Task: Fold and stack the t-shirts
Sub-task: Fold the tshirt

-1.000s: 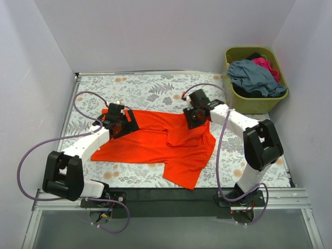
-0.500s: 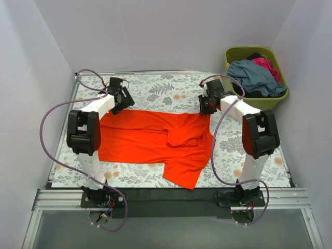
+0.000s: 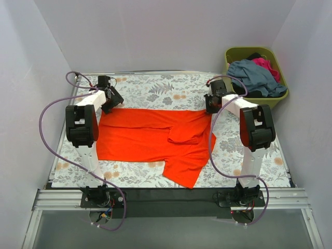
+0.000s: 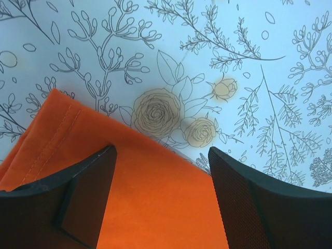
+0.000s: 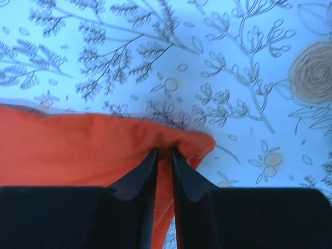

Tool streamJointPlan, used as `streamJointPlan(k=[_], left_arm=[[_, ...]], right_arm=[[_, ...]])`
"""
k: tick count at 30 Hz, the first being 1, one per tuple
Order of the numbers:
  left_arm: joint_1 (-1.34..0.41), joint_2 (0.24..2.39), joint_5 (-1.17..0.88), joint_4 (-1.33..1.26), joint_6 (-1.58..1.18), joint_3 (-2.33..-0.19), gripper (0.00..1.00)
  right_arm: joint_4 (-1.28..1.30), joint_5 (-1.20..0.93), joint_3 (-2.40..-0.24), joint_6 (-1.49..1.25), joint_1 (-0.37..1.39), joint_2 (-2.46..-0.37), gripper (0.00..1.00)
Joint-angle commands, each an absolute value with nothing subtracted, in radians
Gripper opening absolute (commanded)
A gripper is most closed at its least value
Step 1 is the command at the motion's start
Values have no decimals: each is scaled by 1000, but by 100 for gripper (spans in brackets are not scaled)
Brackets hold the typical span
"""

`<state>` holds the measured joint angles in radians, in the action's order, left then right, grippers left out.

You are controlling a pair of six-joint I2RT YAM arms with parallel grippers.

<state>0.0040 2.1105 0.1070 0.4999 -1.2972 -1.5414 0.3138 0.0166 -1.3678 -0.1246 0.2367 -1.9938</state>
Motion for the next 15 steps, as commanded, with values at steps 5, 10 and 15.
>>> streamJointPlan(k=[5,10,15], left_arm=[[67,2226,94,558,-1339,-1540,67],[83,2232,83,552,-1347,-1548,66],[83,2145,69,525,-1336,-1542,69]], right_arm=[[281,176,-1466,-106,218,-2062,22],[278,244,-1512,-87,216,-2075,25],[275,175,-1509,-84,227,-1991,32]])
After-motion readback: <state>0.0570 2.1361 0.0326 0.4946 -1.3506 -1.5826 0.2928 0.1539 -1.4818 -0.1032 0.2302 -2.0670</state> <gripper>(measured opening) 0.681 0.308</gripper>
